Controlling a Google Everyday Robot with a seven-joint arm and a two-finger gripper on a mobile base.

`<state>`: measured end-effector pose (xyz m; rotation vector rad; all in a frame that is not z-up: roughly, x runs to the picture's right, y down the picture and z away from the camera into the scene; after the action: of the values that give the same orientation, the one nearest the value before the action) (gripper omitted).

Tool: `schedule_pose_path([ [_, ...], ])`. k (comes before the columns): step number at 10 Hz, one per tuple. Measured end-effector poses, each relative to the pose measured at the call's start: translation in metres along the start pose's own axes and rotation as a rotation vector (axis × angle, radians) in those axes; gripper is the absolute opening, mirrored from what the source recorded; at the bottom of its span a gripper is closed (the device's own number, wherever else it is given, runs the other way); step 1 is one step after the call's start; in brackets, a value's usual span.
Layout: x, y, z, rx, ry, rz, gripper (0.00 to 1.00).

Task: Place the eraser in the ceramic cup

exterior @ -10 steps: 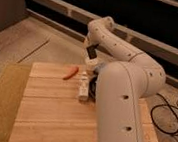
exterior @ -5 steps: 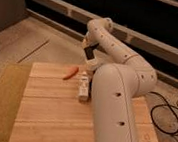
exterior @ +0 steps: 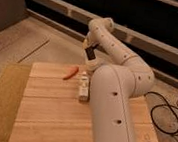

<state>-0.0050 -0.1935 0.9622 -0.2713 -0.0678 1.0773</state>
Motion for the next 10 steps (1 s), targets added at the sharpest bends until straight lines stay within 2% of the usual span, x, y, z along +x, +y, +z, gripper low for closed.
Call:
schedule_pose_path([
  [10, 0.012, 0.0, 0.013, -0.019, 0.044, 0.006, 0.0],
])
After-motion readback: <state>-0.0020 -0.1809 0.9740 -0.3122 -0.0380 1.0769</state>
